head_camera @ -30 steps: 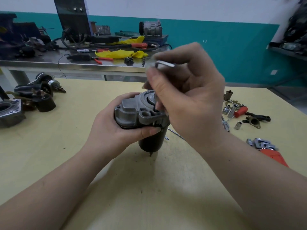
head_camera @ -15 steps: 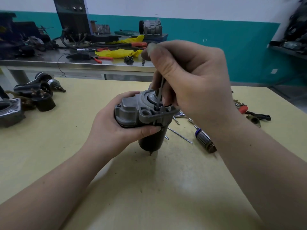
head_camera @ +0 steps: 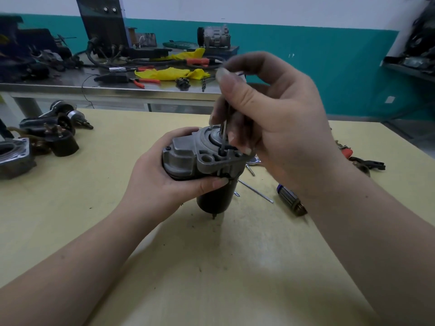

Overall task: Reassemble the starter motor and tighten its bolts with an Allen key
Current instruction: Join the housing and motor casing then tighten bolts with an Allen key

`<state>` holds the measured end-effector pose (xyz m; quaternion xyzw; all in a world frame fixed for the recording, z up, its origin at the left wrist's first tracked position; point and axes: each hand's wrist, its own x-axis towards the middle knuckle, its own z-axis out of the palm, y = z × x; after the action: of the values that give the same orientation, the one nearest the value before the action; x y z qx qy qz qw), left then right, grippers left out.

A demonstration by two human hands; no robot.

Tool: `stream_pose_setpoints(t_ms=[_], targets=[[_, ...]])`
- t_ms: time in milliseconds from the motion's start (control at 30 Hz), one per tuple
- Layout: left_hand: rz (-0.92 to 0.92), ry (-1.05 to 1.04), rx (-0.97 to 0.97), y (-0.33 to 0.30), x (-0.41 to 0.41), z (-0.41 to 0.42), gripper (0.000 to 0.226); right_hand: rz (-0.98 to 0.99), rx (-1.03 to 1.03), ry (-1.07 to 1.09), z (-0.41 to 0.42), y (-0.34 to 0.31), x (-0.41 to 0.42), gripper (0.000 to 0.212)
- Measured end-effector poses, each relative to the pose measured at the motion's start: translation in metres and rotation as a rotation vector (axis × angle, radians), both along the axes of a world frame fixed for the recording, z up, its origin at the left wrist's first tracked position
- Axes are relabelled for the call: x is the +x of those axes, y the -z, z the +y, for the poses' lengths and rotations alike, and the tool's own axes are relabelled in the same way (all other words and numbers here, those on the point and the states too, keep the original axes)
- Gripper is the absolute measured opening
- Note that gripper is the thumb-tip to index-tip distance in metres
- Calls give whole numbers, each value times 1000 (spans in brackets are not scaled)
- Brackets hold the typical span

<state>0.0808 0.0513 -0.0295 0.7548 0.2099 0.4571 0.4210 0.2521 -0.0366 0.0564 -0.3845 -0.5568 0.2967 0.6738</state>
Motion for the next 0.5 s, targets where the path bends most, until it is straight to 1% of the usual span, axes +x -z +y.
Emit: stream_pose_setpoints(t_ms=[100, 133, 200, 267, 333, 433, 500], targets=[[3, -2, 6, 0, 0, 0, 79, 42, 130, 158, 2, 12, -7, 17], [0, -1, 5, 0, 0, 0, 79, 23, 178, 183, 3, 15, -11, 17], [-7, -1, -1, 0, 0, 0, 78, -74, 238, 189, 4, 19, -14, 7], [-9, -1, -10, -1, -1, -1, 77, -174, 235, 191, 5, 19, -12, 30], [-6, -1, -11, 0, -1, 0, 78, -292, 249, 204, 4, 18, -8, 43], [-1, -1, -6, 2, 1, 1, 80, -448, 349, 292, 3, 19, -11, 44], [3, -4, 6, 2, 1, 2, 79, -491, 358, 321, 1, 18, -13, 40]])
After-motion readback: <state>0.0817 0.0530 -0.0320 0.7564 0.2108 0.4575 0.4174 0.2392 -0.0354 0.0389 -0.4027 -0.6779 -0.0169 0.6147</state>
